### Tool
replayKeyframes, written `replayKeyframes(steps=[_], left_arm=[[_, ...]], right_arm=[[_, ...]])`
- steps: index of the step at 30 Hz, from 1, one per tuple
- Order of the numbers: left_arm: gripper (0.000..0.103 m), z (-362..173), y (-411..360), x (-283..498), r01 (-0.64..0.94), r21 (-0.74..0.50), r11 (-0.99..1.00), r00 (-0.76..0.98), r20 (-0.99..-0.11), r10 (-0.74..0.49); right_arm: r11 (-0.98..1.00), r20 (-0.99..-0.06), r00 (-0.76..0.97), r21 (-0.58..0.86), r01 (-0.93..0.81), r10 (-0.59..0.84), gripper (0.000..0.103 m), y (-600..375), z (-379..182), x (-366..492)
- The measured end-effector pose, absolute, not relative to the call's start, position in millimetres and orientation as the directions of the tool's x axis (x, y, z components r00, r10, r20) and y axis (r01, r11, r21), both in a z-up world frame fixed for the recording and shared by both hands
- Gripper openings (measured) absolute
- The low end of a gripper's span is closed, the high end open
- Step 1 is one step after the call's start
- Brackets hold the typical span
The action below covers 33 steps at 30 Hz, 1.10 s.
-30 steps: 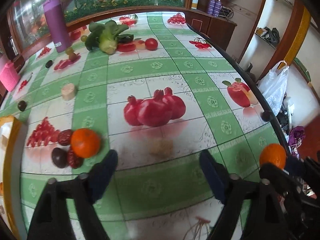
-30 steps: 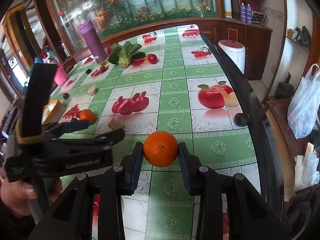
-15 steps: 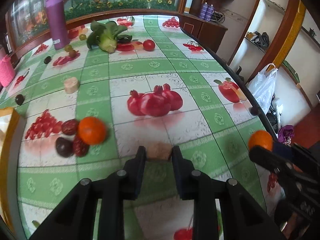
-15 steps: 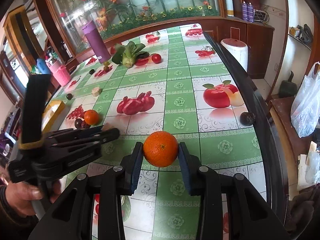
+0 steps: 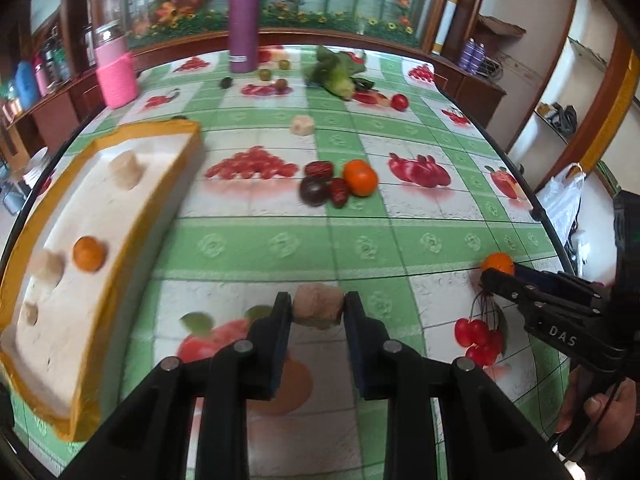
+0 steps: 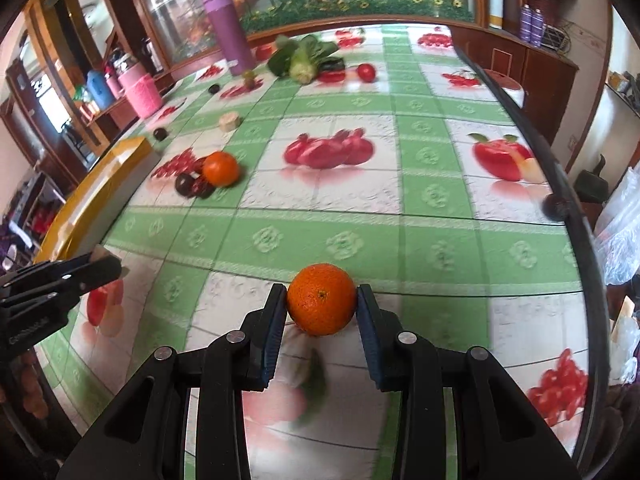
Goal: Organize fruits
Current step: 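Carry the orange and tan cube over the white tray and open both tools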
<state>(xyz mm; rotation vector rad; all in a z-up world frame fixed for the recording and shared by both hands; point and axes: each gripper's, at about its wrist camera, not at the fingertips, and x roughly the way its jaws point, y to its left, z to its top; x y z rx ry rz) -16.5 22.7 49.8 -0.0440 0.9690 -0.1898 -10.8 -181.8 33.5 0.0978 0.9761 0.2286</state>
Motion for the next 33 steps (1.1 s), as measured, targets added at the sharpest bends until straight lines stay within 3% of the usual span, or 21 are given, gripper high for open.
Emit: replayKeyframes(steps=[18, 33], left_arm=[[0.029, 67.7, 117.5, -45.3, -0.013, -0.194, 0.981, 0.617, -0.773, -0.145], [0.030, 54.5, 222.3, -41.0, -0.248, -0.147, 0.958, 0.618, -0.785, 0.039]], right_arm=[[0.922, -0.789, 0.514, 0.165, -0.349, 0.336, 0.034, -62.0, 64.0, 10.9], [0.827, -0.765, 0.444, 0.200, -0.525, 0.467, 0.034, 56.0, 89.6, 71.1]])
